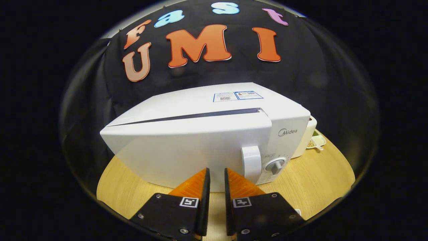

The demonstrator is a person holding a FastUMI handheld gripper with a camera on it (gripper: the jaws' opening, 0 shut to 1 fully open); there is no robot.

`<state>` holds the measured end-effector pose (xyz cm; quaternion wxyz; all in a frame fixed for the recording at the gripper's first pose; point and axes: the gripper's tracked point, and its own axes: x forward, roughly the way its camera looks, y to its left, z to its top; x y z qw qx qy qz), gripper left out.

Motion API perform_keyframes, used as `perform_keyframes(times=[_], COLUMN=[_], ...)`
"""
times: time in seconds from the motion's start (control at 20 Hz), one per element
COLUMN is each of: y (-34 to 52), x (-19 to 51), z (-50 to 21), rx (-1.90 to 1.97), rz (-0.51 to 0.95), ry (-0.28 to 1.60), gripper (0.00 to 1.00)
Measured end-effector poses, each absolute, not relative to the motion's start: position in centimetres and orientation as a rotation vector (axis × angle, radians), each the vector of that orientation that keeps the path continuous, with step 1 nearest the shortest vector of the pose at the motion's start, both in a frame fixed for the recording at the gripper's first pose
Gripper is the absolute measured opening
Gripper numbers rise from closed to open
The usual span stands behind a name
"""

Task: Open the microwave, put the food inside, and close the microwave door.

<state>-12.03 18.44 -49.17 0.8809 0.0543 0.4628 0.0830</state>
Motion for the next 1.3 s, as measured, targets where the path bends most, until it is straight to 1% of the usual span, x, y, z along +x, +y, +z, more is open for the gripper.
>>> perform_keyframes(times=[0.1, 0.25, 0.3, 0.35, 0.55, 0.75, 0.95, 1.05, 1.1, 1.15, 1.2, 1.25, 1.3], y=[18.6, 18.4, 18.4, 17.8, 17.3, 16.9, 15.1, 13.2, 12.2, 11.1, 10.1, 9.2, 8.5], x=[-11.6, -10.5, -11.2, -11.2, -10.9, -9.9, -7.8, -6.3, -5.5, -4.7, -4.1, -3.4, -2.9], z=[-49.4, -49.5, -50.2, -49.9, -48.3, -43.3, -35.9, -31.9, -29.9, -27.8, -25.6, -23.5, -21.6], rx=[0.119, 0.082, 0.088, 0.086, 0.035, -0.01, 0.008, 0.035, 0.045, 0.055, 0.057, 0.058, 0.052], rz=[0.172, 0.184, 0.185, 0.188, 0.201, 0.248, 0.262, 0.237, 0.221, 0.206, 0.192, 0.184, 0.181], ry=[0.962, 0.939, 0.976, 0.97, 0.914, 0.803, 0.682, 0.621, 0.589, 0.558, 0.522, 0.487, 0.456], gripper=[0.17, 0.17, 0.17, 0.15, 0.15, 0.19, 0.3, 0.39, 0.45, 0.47, 0.53, 0.55, 0.6])
